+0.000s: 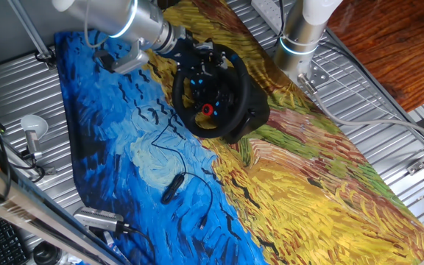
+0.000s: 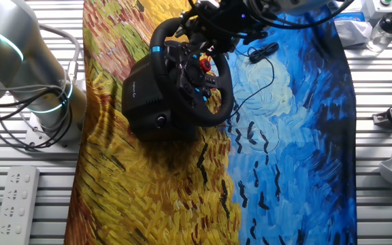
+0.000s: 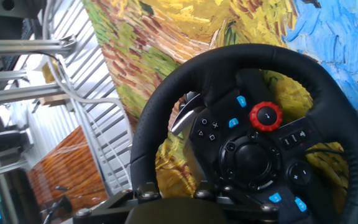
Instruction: Rotate the steering wheel 90 degrees clockwise
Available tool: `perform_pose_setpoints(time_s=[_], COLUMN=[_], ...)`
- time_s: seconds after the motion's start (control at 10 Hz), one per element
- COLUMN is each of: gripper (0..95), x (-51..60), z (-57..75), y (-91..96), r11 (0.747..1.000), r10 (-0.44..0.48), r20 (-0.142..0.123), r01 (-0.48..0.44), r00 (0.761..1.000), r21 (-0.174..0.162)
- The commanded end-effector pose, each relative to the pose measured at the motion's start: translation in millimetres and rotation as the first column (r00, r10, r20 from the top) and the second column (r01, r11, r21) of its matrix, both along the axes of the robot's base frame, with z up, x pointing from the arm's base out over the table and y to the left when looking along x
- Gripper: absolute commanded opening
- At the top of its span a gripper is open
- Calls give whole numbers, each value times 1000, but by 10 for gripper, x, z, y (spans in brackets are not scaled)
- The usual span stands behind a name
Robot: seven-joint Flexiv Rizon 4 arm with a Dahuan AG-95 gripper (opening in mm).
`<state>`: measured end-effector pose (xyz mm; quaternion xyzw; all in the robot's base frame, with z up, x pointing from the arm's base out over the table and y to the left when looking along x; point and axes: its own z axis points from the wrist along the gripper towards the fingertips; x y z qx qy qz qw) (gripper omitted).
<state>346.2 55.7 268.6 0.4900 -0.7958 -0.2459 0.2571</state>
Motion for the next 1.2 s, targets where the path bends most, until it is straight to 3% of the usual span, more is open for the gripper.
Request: perform_pose_setpoints(time_s=[0.1,0.8,1.2], gripper=[380,380,380], x=[-6,12,12], z=[8,117,98], y=[-1,-130,-134], r11=[1000,1000,1000], r10=[0,2,4], r20=[0,6,19], r01=[0,-2,-4], r00=[1000,1000,1000], r21=[1,-3,-17])
